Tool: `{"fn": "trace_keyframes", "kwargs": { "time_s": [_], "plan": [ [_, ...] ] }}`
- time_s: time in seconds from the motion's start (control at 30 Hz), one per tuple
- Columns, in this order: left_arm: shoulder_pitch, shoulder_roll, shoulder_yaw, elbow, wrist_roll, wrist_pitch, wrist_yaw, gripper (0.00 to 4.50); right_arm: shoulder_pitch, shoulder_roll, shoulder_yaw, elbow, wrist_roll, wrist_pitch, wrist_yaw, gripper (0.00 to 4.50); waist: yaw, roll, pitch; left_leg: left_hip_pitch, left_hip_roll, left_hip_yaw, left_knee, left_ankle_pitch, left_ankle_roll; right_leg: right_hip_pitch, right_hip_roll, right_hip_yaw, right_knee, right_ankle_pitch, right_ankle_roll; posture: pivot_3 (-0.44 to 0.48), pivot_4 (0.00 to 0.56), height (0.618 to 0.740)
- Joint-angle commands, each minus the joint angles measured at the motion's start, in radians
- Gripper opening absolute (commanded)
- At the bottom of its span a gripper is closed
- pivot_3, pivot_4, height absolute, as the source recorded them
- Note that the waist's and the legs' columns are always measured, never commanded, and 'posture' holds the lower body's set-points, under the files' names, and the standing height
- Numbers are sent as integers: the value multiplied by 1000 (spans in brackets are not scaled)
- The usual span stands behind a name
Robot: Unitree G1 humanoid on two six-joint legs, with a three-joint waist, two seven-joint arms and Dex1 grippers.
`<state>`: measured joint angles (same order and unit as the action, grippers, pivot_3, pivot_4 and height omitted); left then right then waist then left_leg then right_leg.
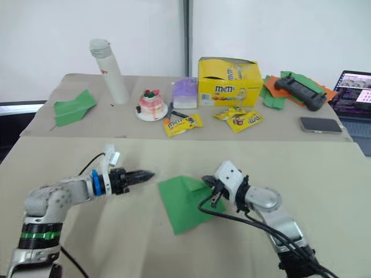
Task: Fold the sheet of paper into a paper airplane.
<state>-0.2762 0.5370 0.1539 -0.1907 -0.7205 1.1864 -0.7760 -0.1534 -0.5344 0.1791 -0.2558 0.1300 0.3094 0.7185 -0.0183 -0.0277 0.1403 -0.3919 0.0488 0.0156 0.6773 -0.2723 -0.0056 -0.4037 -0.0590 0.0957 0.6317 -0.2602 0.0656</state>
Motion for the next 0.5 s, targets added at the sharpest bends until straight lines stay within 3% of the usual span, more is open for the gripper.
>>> {"fn": "trace_keyframes", "kwargs": {
  "time_s": [0.03, 0.27, 0.5],
  "plan": [
    [17, -31, -9, -78, -49, 73, 64, 2153, -18, 0, -9, -16, 10, -31, 18, 0, 3, 0, 0, 0, 0, 0, 0, 0, 0, 0, 0, 0, 0, 0, 0, 0, 150, 740],
    [21, -92, 16, -91, -55, 130, 180, 2153, -8, 7, -2, -24, 13, -32, 29, 0, 4, 0, 0, 0, 0, 0, 1, 1, -1, 0, 0, 0, 1, 0, 0, 0, 150, 740],
    [8, -103, 112, -83, -133, 190, 209, 2153, 26, -2, -13, -61, 38, -39, 58, 0, 4, 0, 0, 0, 0, 0, 0, 1, -1, 0, 0, 0, 1, 0, 0, 0, 150, 740]
  ]
}}
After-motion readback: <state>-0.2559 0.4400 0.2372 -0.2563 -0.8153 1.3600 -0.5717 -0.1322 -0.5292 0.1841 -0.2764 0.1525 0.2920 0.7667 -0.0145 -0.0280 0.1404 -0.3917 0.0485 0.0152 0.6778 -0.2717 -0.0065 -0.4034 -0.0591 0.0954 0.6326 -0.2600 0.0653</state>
